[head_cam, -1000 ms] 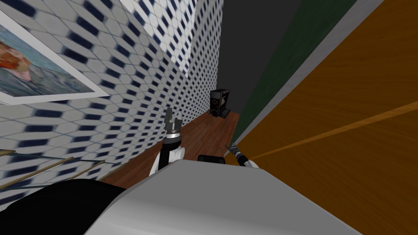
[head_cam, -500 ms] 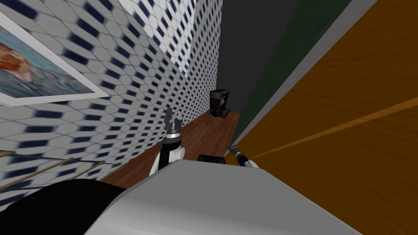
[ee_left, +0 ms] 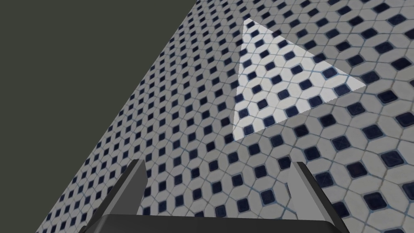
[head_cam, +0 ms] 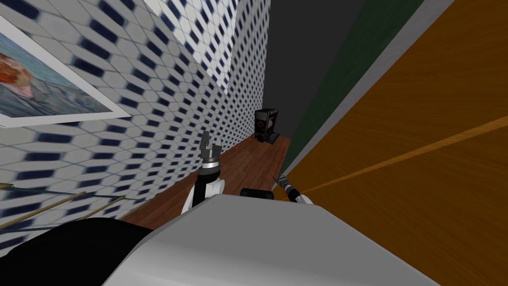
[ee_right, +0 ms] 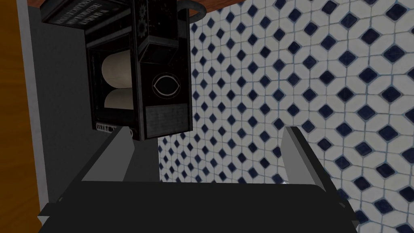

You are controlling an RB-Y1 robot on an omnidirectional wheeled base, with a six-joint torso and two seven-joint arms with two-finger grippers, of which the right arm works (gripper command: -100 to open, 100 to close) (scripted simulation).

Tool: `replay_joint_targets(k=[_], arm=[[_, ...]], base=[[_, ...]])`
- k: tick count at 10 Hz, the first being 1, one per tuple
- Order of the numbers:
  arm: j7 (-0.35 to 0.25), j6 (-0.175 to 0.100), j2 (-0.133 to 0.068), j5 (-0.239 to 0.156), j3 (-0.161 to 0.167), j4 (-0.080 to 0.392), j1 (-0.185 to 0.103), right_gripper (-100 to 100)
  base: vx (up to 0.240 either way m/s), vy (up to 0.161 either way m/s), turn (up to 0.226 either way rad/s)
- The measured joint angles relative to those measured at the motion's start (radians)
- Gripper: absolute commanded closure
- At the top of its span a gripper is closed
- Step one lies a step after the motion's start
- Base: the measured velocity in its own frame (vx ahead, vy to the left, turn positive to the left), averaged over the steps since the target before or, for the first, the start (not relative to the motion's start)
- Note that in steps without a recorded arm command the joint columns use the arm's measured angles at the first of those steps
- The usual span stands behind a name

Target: Push the door open

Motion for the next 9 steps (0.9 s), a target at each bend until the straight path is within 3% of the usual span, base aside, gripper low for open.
replay_joint_targets(k=[2,9], arm=[[0.017,-0.004,0.001,0.006,0.013,-0.008,0.002,-100],[0.043,-0.020,-0.005,0.007,0.014,-0.010,0.003,-100]], base=[[-0.003,-0.032,-0.016],[-0.002,-0.012,-0.011]])
